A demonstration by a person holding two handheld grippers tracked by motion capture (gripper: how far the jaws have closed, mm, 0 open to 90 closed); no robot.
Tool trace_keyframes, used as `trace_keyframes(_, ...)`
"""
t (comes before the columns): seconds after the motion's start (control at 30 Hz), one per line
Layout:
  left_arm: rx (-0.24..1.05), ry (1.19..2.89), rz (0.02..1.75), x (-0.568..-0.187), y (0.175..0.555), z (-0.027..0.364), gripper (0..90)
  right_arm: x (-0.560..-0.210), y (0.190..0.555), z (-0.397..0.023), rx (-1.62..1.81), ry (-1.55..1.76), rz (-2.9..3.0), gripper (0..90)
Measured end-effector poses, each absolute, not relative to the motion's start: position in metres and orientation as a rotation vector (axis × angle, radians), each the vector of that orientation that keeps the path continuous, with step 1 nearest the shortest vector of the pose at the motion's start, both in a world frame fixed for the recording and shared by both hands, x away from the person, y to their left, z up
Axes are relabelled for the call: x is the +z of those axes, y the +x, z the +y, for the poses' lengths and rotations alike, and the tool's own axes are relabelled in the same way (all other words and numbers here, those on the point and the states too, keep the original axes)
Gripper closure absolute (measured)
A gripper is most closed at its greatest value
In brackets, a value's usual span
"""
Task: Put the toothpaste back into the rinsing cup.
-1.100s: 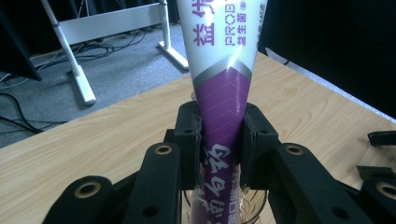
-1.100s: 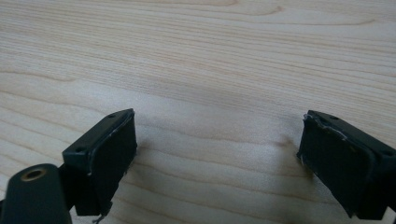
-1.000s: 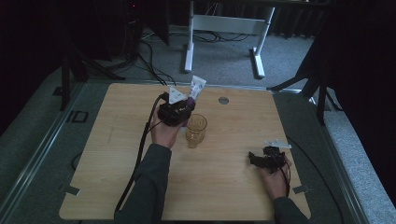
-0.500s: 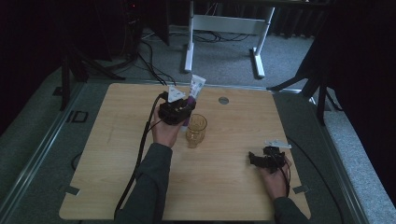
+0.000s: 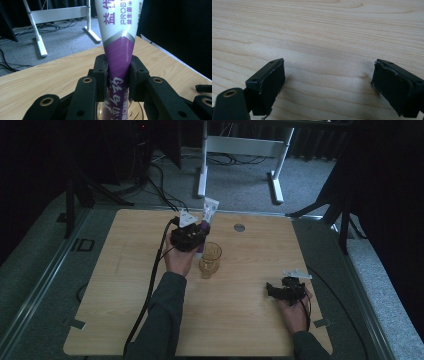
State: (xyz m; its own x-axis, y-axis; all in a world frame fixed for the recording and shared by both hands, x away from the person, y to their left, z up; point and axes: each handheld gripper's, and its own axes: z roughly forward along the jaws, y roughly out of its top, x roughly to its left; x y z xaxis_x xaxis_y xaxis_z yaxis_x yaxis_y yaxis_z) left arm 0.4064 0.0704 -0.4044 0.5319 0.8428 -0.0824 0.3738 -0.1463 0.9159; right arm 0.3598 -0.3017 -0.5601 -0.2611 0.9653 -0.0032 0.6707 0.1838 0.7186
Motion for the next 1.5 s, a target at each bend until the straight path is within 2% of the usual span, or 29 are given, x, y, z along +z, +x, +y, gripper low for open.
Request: trace_keyframes(1.5, 0.535, 1.729, 1.042, -0.419, 0.429, 0.043, 69.9, -0.560, 0.360, -0.302, 0.847, 1.532, 2.006, 11.0)
